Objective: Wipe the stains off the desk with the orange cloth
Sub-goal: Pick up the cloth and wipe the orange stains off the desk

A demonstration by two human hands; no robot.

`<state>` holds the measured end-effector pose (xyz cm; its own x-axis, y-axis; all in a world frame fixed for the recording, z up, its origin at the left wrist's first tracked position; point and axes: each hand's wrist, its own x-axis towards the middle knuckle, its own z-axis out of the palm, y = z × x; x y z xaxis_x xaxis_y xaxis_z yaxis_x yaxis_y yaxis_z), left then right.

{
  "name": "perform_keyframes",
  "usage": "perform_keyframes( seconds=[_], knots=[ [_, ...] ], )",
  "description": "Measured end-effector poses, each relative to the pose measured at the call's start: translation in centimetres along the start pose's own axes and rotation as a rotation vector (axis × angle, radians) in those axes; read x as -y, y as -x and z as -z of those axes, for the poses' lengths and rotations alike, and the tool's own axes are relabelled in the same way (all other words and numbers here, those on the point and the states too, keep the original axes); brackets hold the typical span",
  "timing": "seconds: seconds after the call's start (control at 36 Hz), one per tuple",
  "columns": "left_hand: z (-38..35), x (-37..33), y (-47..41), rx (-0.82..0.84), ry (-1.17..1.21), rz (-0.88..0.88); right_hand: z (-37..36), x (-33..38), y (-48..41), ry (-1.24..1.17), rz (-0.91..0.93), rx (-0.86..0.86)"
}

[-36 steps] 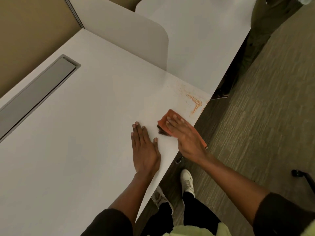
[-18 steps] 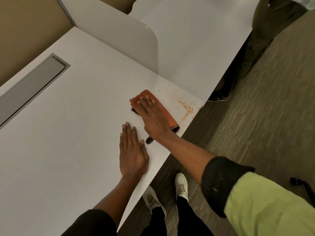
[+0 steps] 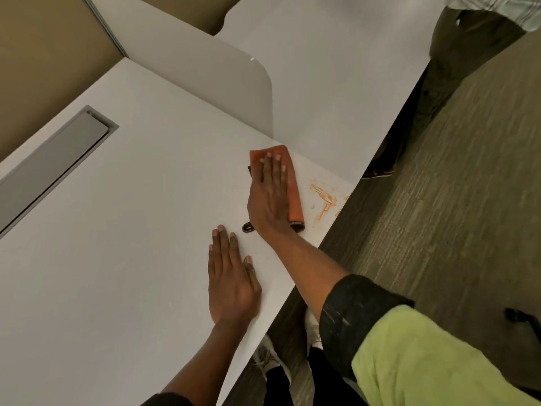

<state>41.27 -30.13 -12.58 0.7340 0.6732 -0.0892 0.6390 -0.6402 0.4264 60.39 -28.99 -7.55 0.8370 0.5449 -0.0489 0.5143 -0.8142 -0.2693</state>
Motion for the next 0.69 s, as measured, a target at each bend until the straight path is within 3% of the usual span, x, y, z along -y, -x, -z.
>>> perform_keyframes(
  seconds=[0.08, 0.28, 0.39, 0.53, 0.69],
  knots=[
    [-0.1, 0.1, 0.0, -0.003, -0.009, 0.005, 0.9, -1.0, -2.2, 0.011, 0.064, 0.021],
    [-0.4, 0.3, 0.0, -0.015, -0.008, -0.01, 0.5, -1.3, 0.6, -0.03, -0.228, -0.067],
    [-0.7, 0.4, -0.1, -0.012, 0.007, -0.008, -0.9, -0.3, 3.5, -0.044, -0.118, -0.024],
    [-0.6, 0.5, 0.0, -0.02, -0.012, -0.025, -0.1, -1.1, 0.5, 0.019, -0.001, 0.0],
    [-0.2, 0.3, 0.1, -0.016, -0.013, -0.028, 0.9, -2.0, -1.9, 0.025, -0.213, -0.033]
  ],
)
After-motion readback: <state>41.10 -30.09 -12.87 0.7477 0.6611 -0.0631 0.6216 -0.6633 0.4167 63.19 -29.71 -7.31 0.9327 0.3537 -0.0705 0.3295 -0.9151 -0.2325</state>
